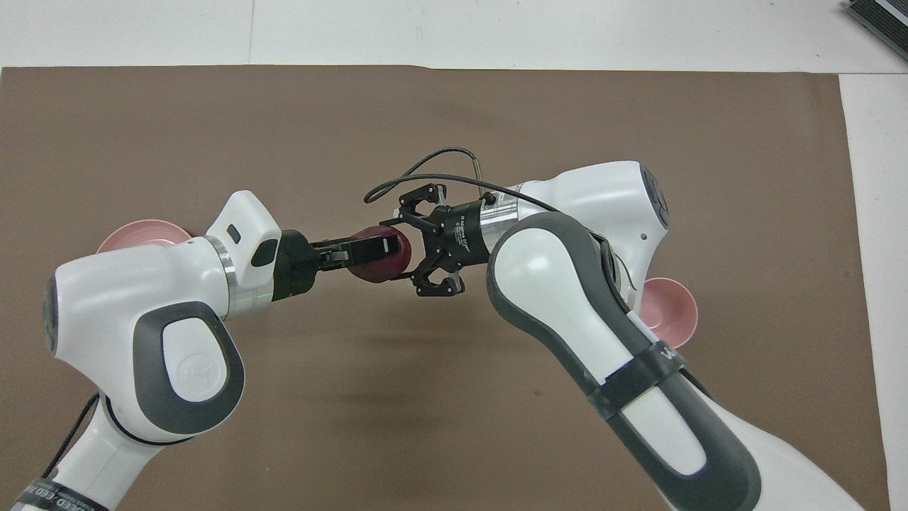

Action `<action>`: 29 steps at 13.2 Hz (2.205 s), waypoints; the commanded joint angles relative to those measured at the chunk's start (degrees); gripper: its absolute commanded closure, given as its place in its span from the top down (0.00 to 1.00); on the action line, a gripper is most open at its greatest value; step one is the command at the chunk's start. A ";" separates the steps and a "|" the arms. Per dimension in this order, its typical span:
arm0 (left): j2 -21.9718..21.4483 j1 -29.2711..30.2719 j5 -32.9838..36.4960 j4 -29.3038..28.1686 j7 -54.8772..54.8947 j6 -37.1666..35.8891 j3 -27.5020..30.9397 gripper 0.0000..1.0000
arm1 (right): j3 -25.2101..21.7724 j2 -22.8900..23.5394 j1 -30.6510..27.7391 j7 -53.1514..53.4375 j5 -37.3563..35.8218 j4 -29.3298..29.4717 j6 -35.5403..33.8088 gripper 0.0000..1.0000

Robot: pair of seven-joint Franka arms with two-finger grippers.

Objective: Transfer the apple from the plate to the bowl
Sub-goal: 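Grasp the apple with the right gripper while the left gripper releases it, then carry the apple over the bowl with the right gripper while the left gripper withdraws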

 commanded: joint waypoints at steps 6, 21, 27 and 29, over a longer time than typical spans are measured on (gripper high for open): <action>-1.28 0.41 -0.87 0.23 -2.73 0.63 0.05 1.00 | -0.20 -0.15 -0.33 -1.72 -0.16 0.54 -0.17 0.00; 6.10 16.32 59.85 25.51 -7.80 -35.38 0.49 1.00 | -0.55 -10.07 -9.91 -30.17 -48.40 5.91 -17.82 0.00; 6.81 20.71 59.34 39.95 -8.35 -52.96 1.02 1.00 | -0.55 -15.17 -12.99 -48.54 -61.59 3.63 -26.09 0.00; 5.94 20.72 59.16 40.49 -9.58 -54.20 2.07 1.00 | -0.55 -18.06 -14.13 -50.93 -63.71 -1.01 -25.40 0.00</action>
